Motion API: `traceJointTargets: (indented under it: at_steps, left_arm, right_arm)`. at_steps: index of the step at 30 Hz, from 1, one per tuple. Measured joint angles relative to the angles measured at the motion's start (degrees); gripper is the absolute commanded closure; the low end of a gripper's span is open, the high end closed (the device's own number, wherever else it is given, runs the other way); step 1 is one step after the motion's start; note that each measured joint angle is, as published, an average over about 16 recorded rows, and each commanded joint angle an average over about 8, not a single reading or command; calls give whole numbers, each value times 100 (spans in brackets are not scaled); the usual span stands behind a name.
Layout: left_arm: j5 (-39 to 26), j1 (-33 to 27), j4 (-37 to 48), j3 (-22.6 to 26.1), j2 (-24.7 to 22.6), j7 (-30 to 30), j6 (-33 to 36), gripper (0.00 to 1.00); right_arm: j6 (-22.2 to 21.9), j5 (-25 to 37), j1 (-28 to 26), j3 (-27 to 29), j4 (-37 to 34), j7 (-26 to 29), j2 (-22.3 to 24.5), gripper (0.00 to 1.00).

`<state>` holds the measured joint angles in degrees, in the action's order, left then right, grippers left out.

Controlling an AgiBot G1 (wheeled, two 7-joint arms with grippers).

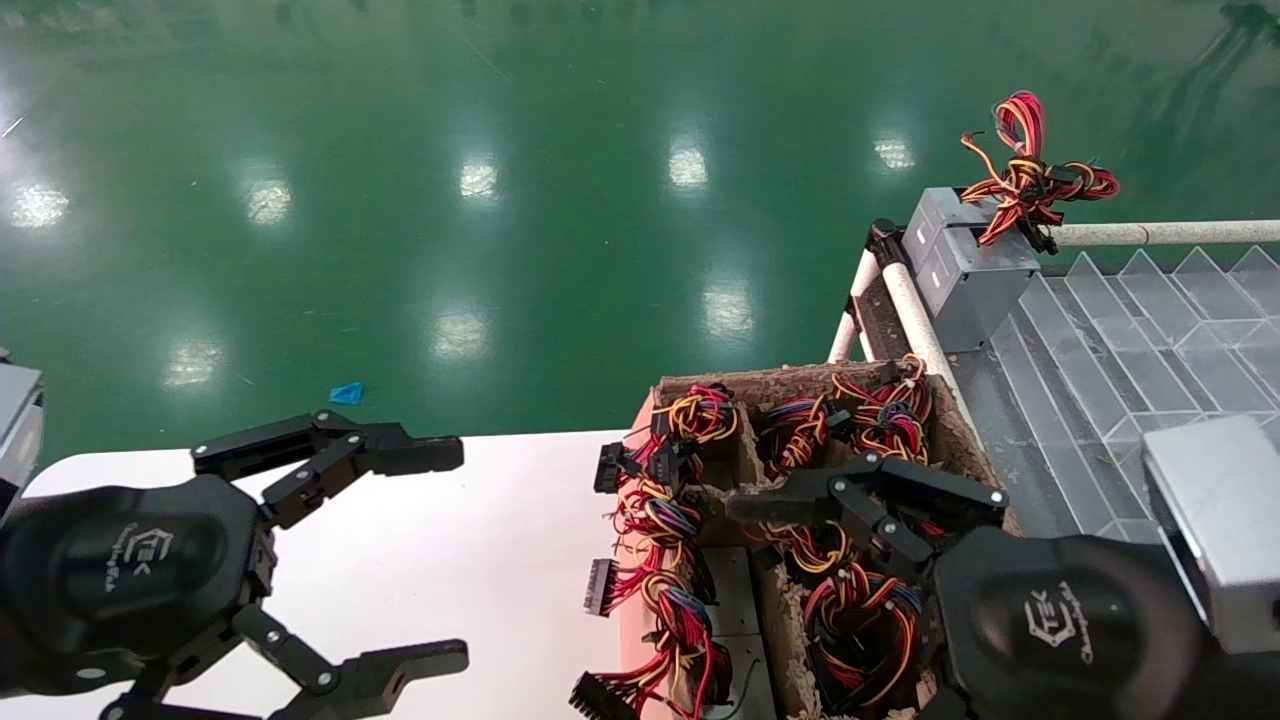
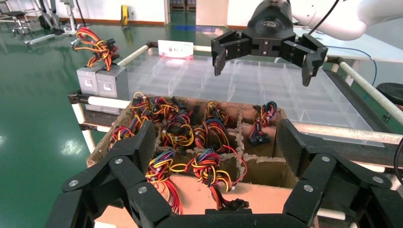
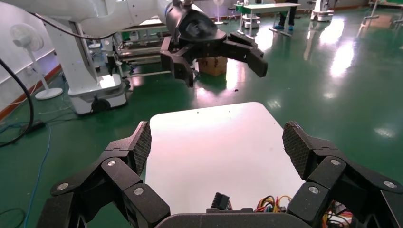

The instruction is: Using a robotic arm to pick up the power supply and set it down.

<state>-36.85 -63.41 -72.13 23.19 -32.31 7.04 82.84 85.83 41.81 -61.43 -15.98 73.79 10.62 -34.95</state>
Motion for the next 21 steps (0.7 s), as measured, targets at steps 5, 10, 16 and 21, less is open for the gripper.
traceJointTargets:
  at_steps: [5,10,16,21]
  left_arm:
    - [0,0,0,0,0,0,0,0]
    - [0,0,1,0,0,0,-1,0]
    - [0,0,1,0,0,0,-1,0]
    - [0,0,1,0,0,0,-1,0]
  right_arm:
    - [70,-22,73,18,120,70,43,0]
    - [64,-26,69,20,110,62,41,0]
    - [29,-18,33,13,50,37,20,0]
    - [10,-10,14,7,18,23,9,0]
